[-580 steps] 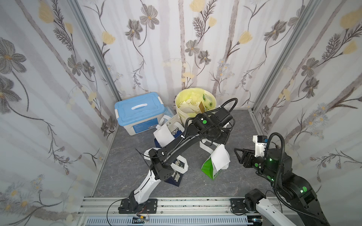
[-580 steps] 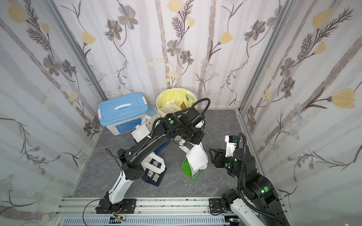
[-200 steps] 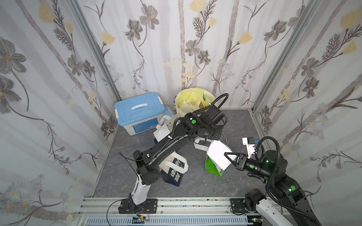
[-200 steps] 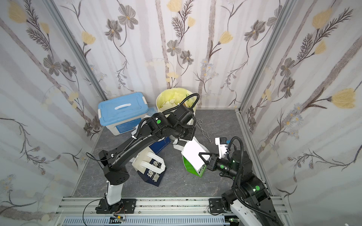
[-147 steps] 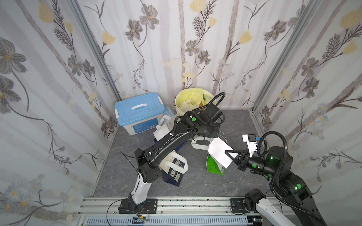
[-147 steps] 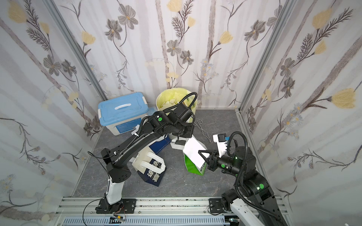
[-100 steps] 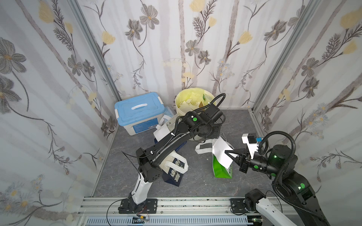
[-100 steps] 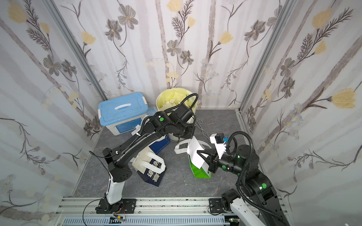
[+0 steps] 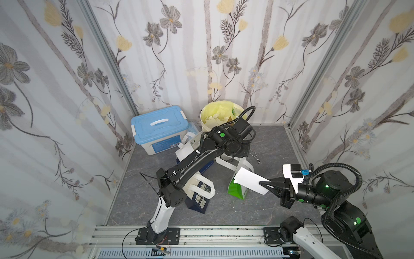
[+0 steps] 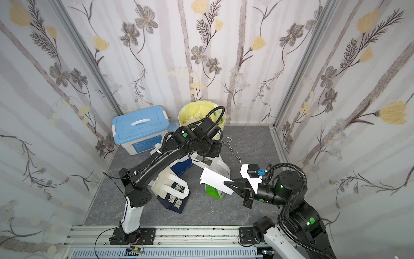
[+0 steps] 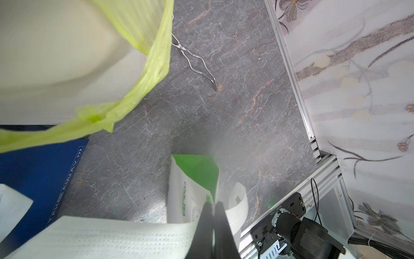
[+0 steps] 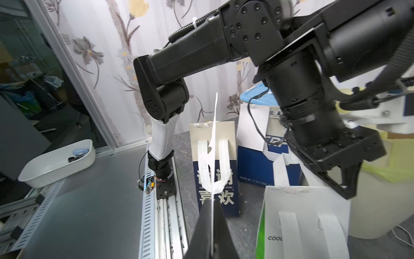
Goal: Shred takeout receipts and throw away
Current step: Place the takeout bag at the center of the board, then shred the takeout receipt.
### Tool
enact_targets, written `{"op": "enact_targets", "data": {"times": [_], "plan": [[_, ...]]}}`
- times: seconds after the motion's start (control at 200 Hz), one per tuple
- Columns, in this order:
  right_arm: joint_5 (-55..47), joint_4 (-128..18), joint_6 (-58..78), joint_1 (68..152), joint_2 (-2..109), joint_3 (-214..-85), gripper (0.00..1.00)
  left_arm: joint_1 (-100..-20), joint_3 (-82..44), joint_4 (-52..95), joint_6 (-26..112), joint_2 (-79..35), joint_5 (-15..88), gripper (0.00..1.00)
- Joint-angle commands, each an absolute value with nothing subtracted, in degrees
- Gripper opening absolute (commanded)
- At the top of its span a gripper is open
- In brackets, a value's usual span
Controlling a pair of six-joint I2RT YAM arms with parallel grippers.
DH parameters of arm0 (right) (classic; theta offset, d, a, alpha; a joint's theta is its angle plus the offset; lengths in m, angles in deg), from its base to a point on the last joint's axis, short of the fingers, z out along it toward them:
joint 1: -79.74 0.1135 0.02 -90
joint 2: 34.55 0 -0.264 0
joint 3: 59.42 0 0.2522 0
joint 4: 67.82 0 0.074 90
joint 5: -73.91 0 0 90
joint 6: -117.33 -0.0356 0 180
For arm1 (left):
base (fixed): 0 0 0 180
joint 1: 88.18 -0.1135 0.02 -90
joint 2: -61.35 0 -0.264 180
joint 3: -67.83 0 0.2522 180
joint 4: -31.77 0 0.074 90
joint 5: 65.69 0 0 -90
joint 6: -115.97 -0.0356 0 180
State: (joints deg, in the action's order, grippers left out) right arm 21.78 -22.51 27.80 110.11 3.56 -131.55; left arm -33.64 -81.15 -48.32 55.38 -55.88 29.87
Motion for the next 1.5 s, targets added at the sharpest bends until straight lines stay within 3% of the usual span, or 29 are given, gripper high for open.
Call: {"op": "enact_targets", "data": {"times": [0.0,0.325,0.36,0.495,0.62,0.899,1.144,1.384,1.494], "plan": [[8.33,-20.95,25.51,110.15,2.20,-131.52,0.00,-33.68,-81.46,-49.78,51.80,-54.58,29.76,0.00],[1.41,-24.14,19.03,110.13,-2.27,-126.88,0.00,-33.60,-83.92,-55.60,47.17,-58.12,30.65,0.00],[1.41,-24.14,18.84,110.09,-2.16,-126.88,0.00,-33.56,-83.98,-55.49,47.02,-58.35,30.83,0.07],[1.19,-23.99,18.36,110.08,-2.08,-127.06,0.00,-33.62,-83.95,-54.88,46.46,-58.55,31.44,0.46],[0.66,-23.92,18.06,110.08,-2.15,-127.21,0.00,-33.68,-83.89,-54.12,45.84,-57.63,30.75,0.59],[0.90,-25.07,17.54,110.15,-1.60,-128.46,0.00,-33.64,-83.58,-48.08,45.59,-51.11,28.31,0.67],[8.66,-27.83,17.40,110.15,1.71,-129.66,0.00,-34.70,-75.37,-38.43,45.47,-39.87,26.41,0.72],[20.17,-30.11,15.90,110.20,7.62,-132.09,0.00,-40.53,-47.43,-9.54,54.10,-20.86,44.90,0.77],[25.06,-30.89,14.02,110.14,11.62,-134.42,0.00,-40.96,-40.89,-3.08,55.51,-15.51,51.34,0.79]]}}
